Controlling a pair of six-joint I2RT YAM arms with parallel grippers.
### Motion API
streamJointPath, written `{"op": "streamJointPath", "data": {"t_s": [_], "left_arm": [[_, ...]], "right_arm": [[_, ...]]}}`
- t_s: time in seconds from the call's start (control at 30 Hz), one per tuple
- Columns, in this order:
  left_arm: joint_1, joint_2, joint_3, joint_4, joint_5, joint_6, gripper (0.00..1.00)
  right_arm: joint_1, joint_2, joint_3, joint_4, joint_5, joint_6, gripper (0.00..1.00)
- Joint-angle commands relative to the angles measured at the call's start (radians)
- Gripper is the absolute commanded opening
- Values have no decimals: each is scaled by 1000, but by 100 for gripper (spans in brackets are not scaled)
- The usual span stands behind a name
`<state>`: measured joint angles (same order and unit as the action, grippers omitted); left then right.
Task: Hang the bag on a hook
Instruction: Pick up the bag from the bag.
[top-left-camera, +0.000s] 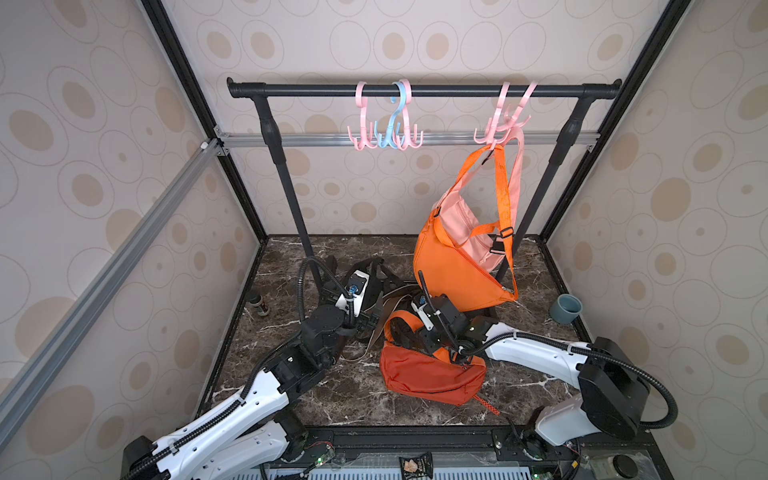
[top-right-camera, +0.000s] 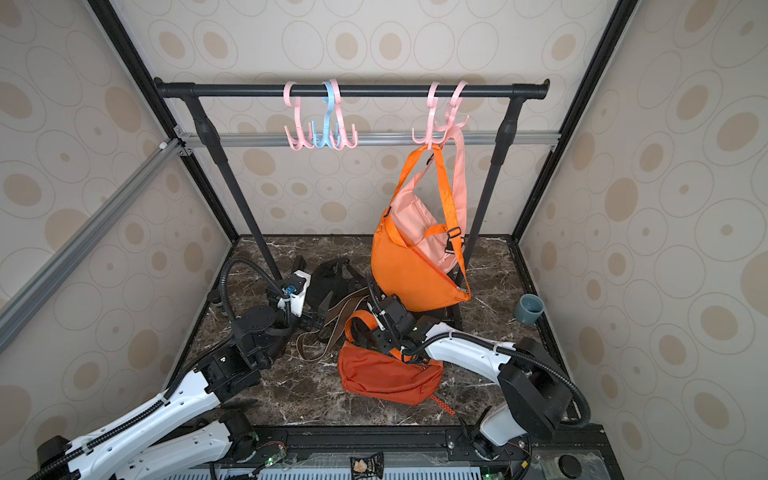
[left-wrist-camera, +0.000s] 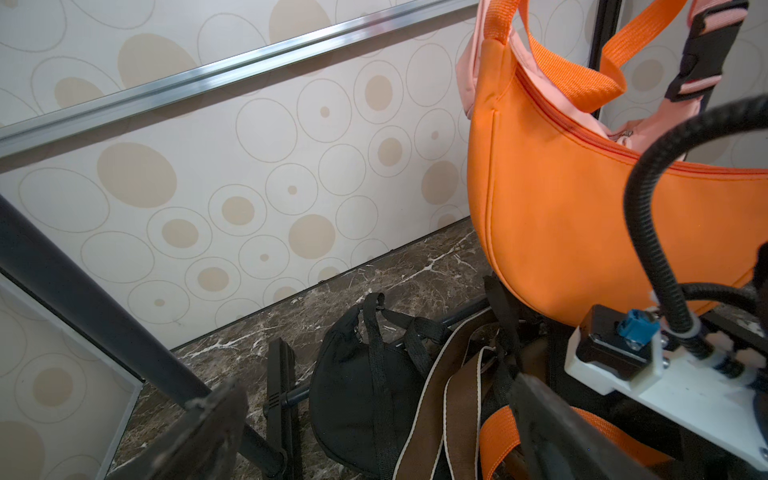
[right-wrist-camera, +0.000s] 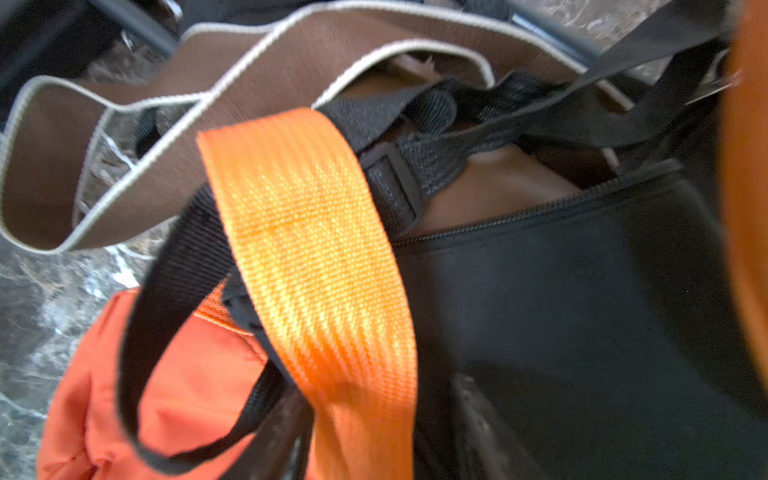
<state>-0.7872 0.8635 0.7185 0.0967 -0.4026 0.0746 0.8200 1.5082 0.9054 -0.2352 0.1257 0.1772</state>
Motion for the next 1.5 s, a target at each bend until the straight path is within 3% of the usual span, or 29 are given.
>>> {"op": "streamJointPath", "data": {"t_s": [0.0,0.07,0.23,0.4,0.53,0.7,0.9,1.13,1.3,1.47], "left_arm": [[6,-6,4,21,-1,6,100],[6,-10,1,26,-1,7,100],[6,-6,3,28,13,11,100],[7,-17,17,75,90,49,100],[6,21,89,55,186,50,100],[6,16,86,40,252,34,100],[6,-30,19,34,228,30,100],[7,-15,11,26,237,31,100],[6,-24,-1,26,231,39,100],[6,-24,-4,25,232,40,100]], "right_arm": [[-5,17,5,1,-44,-2,39],[-4,-6,0,0,-64,-8,24],[0,-123,18,-64,-59,-24,0],[8,-311,105,-169,-123,-79,0],[9,-356,190,-246,-196,-101,2],[9,-322,159,-233,-272,-63,6],[9,-259,34,-71,-328,4,16],[9,-97,60,-10,-398,34,26],[11,-49,46,47,-404,55,25],[11,-49,37,61,-400,56,7]]}}
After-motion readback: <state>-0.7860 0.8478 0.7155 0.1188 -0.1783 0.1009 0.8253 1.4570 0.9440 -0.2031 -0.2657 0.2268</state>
